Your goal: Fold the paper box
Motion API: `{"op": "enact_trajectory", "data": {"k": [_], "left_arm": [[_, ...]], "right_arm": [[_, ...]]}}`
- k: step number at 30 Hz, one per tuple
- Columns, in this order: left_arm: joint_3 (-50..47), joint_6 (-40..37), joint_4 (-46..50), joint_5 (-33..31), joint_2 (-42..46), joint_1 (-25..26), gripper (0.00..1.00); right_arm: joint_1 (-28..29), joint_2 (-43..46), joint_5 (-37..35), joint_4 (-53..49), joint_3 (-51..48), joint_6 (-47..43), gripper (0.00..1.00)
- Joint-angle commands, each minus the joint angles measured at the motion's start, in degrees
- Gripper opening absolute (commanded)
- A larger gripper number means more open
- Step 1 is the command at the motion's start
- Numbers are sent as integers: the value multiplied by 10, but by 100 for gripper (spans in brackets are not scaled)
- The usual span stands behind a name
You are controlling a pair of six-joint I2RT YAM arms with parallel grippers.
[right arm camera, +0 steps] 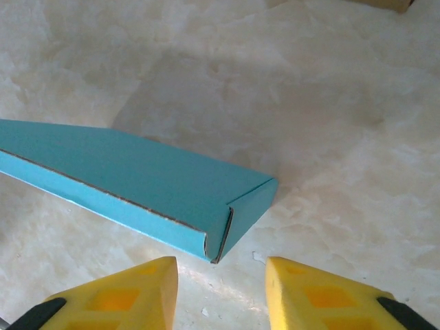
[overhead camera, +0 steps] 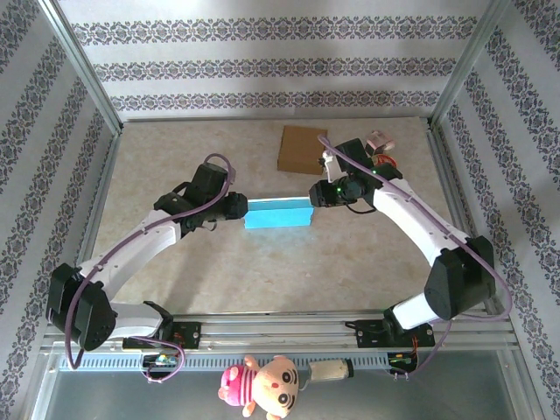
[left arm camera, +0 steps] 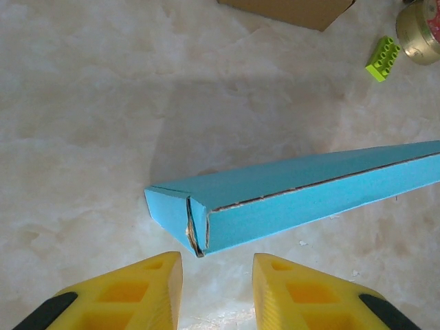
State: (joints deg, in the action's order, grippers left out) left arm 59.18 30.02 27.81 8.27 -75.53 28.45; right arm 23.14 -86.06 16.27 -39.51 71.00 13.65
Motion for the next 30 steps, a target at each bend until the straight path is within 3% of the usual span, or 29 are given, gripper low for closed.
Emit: {"op": "enact_trajectory", "data": {"k": [1,16,30], "left_arm": [[17,-12,-5,-9,-8,7,32],[14,-19,-16,-12,-13,7,32],[31,-42,-8,-49,-19,7,28]], "right_arm": [[9,-11,15,16,-5,-2,34],[14,-27,25,37,-8,-1,12],[22,-21,12,34,-8,-8,8]]}}
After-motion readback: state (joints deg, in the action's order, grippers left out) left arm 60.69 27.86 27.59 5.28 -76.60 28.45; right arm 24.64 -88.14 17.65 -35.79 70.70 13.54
